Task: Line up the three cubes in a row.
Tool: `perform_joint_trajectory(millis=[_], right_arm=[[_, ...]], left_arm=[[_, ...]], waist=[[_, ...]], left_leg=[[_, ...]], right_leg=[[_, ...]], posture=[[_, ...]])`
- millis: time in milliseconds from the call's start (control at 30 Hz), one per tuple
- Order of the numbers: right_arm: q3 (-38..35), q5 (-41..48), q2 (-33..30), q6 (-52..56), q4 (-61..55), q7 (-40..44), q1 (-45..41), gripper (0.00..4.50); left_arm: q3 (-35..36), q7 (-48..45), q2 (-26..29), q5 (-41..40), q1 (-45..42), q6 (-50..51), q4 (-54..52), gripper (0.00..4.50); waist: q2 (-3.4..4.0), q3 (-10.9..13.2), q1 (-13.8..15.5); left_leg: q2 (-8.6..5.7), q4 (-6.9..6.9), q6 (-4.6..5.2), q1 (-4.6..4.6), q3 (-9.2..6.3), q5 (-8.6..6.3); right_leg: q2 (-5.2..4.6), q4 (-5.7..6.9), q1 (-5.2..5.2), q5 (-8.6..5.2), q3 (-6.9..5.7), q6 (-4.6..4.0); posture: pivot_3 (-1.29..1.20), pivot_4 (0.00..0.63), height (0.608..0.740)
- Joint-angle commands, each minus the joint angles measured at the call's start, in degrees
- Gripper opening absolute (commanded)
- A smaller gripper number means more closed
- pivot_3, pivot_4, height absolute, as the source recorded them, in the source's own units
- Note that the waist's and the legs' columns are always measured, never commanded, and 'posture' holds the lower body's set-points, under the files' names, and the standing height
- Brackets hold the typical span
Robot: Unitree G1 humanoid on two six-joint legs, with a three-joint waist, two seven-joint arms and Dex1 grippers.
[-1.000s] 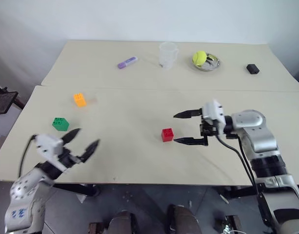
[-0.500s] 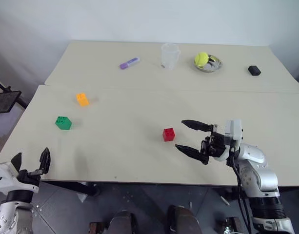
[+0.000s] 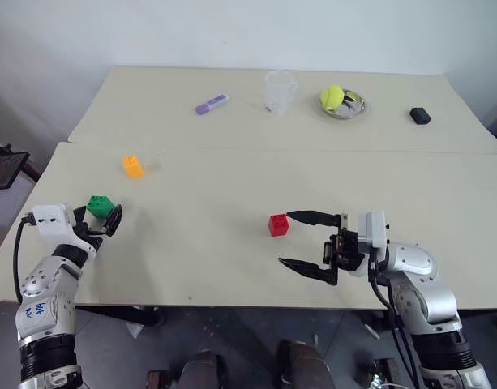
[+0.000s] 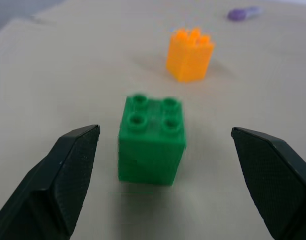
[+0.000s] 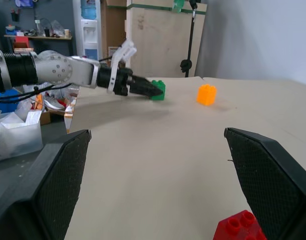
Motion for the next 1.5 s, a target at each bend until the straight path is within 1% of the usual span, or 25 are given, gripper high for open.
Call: perform_joint_trajectory(millis=[33, 100, 233, 267, 367, 433, 467, 567, 633, 700, 767, 833, 900, 967, 1033, 1133, 1267, 1333, 1500], right_arm=[[-0.1, 0.4, -0.2, 0.0, -2.7, -1.3, 0.6, 4.50], [-0.2, -0.3, -0.6, -0.6, -2.8, -1.8, 1.3, 4.50], [-1.5, -0.4, -2.1, -0.5, -3.8, -2.7, 2.9, 4.50], [-2.0, -0.2, -2.7, -0.3, -4.1, -2.9, 3.4, 4.50], [-3.5, 0.2, -4.4, 0.0, -4.9, -3.6, 5.3, 4.50], [-4.5, 0.3, -5.4, 0.0, -5.6, -4.1, 6.8, 4.50], [-5.1, 0.3, -6.0, 0.0, -5.9, -4.3, 7.5, 4.50], [-6.9, 0.6, -7.5, 0.4, -6.5, -4.9, 9.1, 4.50], [-8.3, 0.8, -8.7, 0.5, -7.0, -4.9, 10.5, 4.50], [-9.0, 1.0, -9.4, 0.8, -7.2, -4.9, 11.1, 4.50], [-9.8, 1.4, -10.2, 1.3, -7.9, -5.0, 11.8, 4.50], [-10.3, 1.6, -10.7, 1.6, -8.5, -5.1, 12.5, 4.50], [-10.4, 1.6, -10.9, 1.8, -8.8, -5.4, 12.7, 4.50], [-10.9, 1.7, -11.1, 2.2, -10.9, -6.1, 14.8, 4.50], [-11.1, 1.8, -11.1, 2.4, -12.4, -6.5, 16.3, 4.50], [-10.9, 1.6, -11.0, 2.7, -13.2, -7.2, 16.9, 4.50], [-11.1, 2.2, -10.9, 3.3, -13.8, -8.3, 17.2, 4.50], [-11.2, 3.0, -10.6, 4.5, -14.2, -9.3, 16.8, 4.50], [-10.1, 4.4, -10.7, 5.7, -13.9, -9.2, 15.1, 4.50]], left_arm=[[-0.4, 0.6, 0.3, 1.3, -0.3, -0.9, -0.8, 3.59], [-1.1, 0.9, 0.5, 3.2, 0.1, -3.6, -1.0, 2.93], [-0.7, -1.7, 0.2, 1.6, -0.5, -5.6, -0.1, 1.65], [-0.7, -3.1, 0.4, 1.2, -0.8, -6.4, 0.5, 1.45], [-0.9, -8.7, 1.5, -1.2, -1.9, -7.0, 1.3, 1.45], [-1.4, -15.6, 2.7, -4.6, -2.6, -6.2, -0.4, 1.45], [-3.1, -20.4, 4.3, -5.6, -2.6, -5.2, -2.2, 1.45], [-11.2, -35.0, 10.4, -4.5, -4.0, -4.4, -4.6, 1.45], [-18.8, -45.8, 13.1, -1.9, -8.4, -6.5, -2.3, 1.45], [-23.0, -51.4, 13.5, -0.3, -12.2, -8.1, 1.0, 1.45], [-28.0, -57.0, 11.8, 3.6, -18.0, -13.1, 8.9, 1.45], [-30.7, -59.7, 9.9, 6.4, -22.8, -17.5, 16.4, 1.45], [-31.5, -61.1, 8.5, 7.9, -26.0, -20.6, 22.0, 1.45], [-33.4, -62.8, 5.7, 11.2, -31.6, -26.7, 32.2, 1.45], [-34.2, -63.1, 3.8, 13.2, -35.2, -30.6, 39.1, 1.45], [-33.6, -63.7, 1.7, 14.0, -38.1, -33.9, 45.2, 1.45], [-33.2, -64.7, 0.2, 15.1, -40.0, -36.6, 49.9, 1.45], [-33.1, -65.3, -0.1, 15.8, -40.2, -37.7, 50.9, 2.20], [-28.7, -62.2, 1.1, 13.6, -39.4, -37.4, 49.3, 3.65]], waist=[[-0.01, 0.0, 0.2], [-0.01, 0.0, 0.3], [-0.03, 0.0, 0.5], [-0.03, 0.0, 0.5], [-0.04, 0.0, 0.5], [-0.05, 0.0, 0.5], [-0.05, 0.0, 0.4], [-0.06, 0.0, 0.6], [-0.04, 0.0, 0.9], [-0.03, 0.0, 0.9], [-0.03, 0.0, 0.7], [-0.03, 0.0, 0.6], [-0.07, 0.0, 0.3], [-0.12, 0.1, 0.3], [-0.15, 0.1, 0.5], [-0.17, 0.1, 0.5], [-0.18, 0.1, 0.5], [-0.19, 0.1, 0.5], [-0.27, 0.2, 0.4]], left_leg=[[0.00, 0.00, 0.00, 0.00, 0.00, 0.00], [0.00, 0.02, 0.00, 0.00, 0.01, 0.00], [0.00, 0.04, 0.00, 0.00, 0.01, 0.00], [0.00, 0.04, 0.01, 0.00, 0.01, 0.00], [0.00, 0.04, 0.00, 0.00, 0.01, 0.00], [0.00, 0.04, 0.00, 0.00, 0.05, 0.00], [0.00, 0.04, 0.00, -0.01, 0.08, 0.00], [0.00, 0.04, 0.00, -0.01, 0.33, 0.00], [-0.01, 0.04, 0.00, 0.00, 0.43, 0.00], [-0.02, 0.06, 0.01, 0.00, 0.47, 0.00], [-0.01, 0.06, 0.01, 0.01, 0.53, 0.00], [-0.02, 0.05, 0.00, 0.01, 0.55, 0.01], [-0.01, 0.05, 0.00, -0.02, 0.56, 0.01], [-0.01, 0.03, 0.01, -0.02, 0.60, 0.01], [-0.01, 0.03, 0.01, -0.06, 0.57, 0.01], [-0.03, 0.06, 0.06, -0.10, 0.58, -0.02], [-0.03, 0.17, 0.10, -0.11, 0.57, -0.04], [-0.02, 0.17, 0.10, -0.11, 0.54, -0.04], [-0.02, 0.21, 0.11, -0.15, 0.51, -0.04]], right_leg=[[0.00, -0.02, 0.01, 0.00, 0.00, 0.00], [0.00, -0.04, 0.02, 0.00, 0.02, 0.00], [0.00, -0.04, 0.05, 0.00, 0.01, 0.00], [-0.01, -0.07, 0.04, 0.00, 0.02, 0.00], [0.00, -0.06, 0.04, 0.00, 0.02, 0.00], [0.00, -0.05, 0.04, 0.00, 0.01, 0.00], [0.00, -0.06, 0.04, 0.00, 0.01, 0.00], [0.00, -0.06, 0.04, 0.00, -0.01, 0.00], [0.00, -0.11, 0.04, -0.01, 0.03, -0.01], [0.00, -0.15, 0.05, -0.02, 0.04, -0.03], [0.00, -0.13, 0.04, -0.02, 0.07, -0.04], [0.03, -0.12, 0.02, -0.02, 0.06, -0.04], [0.05, -0.16, 0.02, -0.02, 0.06, -0.04], [0.06, -0.17, -0.02, -0.02, 0.05, -0.03], [0.06, -0.20, -0.02, -0.01, 0.03, -0.01], [0.05, -0.30, 0.00, 0.01, 0.04, 0.03], [0.04, -0.28, 0.03, 0.03, 0.06, 0.06], [0.04, -0.27, 0.03, 0.03, 0.06, 0.06], [0.04, -0.26, 0.02, 0.03, 0.04, 0.05]], posture=[[0.00, 0.150, 0.740], [0.00, 0.150, 0.740], [0.00, 0.150, 0.740], [0.00, 0.150, 0.740], [0.00, 0.150, 0.740], [0.00, 0.150, 0.740], [0.00, 0.150, 0.740], [0.00, 0.150, 0.740], [0.00, 0.150, 0.740], [0.00, 0.150, 0.740], [0.00, 0.150, 0.740], [0.00, 0.150, 0.740], [0.00, 0.150, 0.740], [0.00, 0.150, 0.740], [0.00, 0.150, 0.740], [0.00, 0.150, 0.740], [0.00, 0.150, 0.740], [0.00, 0.150, 0.740], [0.00, 0.150, 0.740]])
